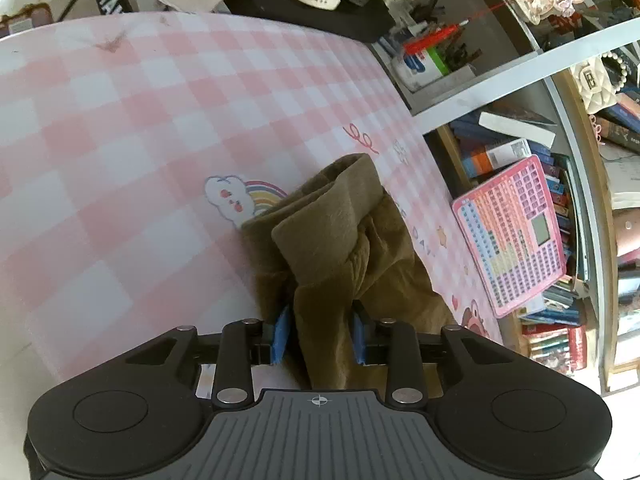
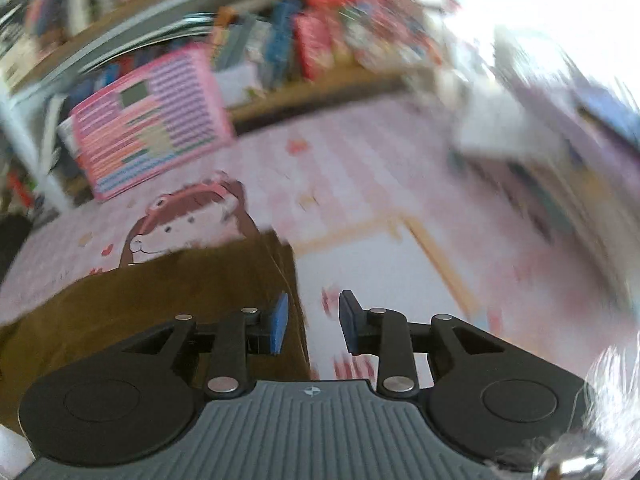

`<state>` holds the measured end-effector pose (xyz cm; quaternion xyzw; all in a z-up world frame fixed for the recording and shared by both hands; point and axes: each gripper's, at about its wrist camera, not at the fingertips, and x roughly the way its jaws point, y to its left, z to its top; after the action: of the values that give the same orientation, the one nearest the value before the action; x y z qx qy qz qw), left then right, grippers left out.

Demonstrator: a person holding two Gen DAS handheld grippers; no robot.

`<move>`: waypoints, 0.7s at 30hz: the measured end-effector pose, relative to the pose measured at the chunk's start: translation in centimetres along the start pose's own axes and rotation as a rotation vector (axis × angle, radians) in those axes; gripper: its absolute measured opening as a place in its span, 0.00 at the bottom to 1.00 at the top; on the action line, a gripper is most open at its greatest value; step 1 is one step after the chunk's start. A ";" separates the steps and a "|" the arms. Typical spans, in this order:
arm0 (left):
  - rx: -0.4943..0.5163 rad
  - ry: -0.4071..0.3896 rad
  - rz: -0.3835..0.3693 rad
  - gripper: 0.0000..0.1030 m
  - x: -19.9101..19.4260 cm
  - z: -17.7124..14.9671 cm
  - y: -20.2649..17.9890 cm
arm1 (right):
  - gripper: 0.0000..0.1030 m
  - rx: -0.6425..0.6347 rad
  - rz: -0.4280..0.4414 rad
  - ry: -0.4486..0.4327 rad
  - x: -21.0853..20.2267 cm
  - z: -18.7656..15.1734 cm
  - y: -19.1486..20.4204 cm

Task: Fold clothes

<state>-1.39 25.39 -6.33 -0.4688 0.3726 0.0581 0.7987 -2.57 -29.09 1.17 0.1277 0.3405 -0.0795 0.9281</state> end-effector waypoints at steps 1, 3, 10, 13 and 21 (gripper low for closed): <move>-0.001 -0.009 0.009 0.33 -0.4 -0.3 0.0 | 0.17 -0.034 0.031 -0.006 0.8 0.4 0.7; -0.002 -0.026 0.035 0.36 -1.3 -1.1 0.0 | 0.11 -0.092 0.102 -0.011 2.4 1.2 2.2; -0.036 -0.088 0.082 0.36 -4.9 -3.4 0.8 | 0.01 -0.081 0.126 0.102 9.6 2.9 2.3; -0.057 -0.118 0.099 0.36 -6.3 -4.1 1.5 | 0.00 -0.027 0.133 0.135 11.5 3.1 0.2; -0.087 -0.136 0.125 0.39 -6.6 -5.1 1.9 | 0.00 0.023 0.158 0.142 11.4 3.2 0.3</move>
<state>-9.72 24.14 -4.80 -0.4738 0.3431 0.1559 0.7959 8.10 -30.45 -3.89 0.1701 0.3931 -0.0010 0.9036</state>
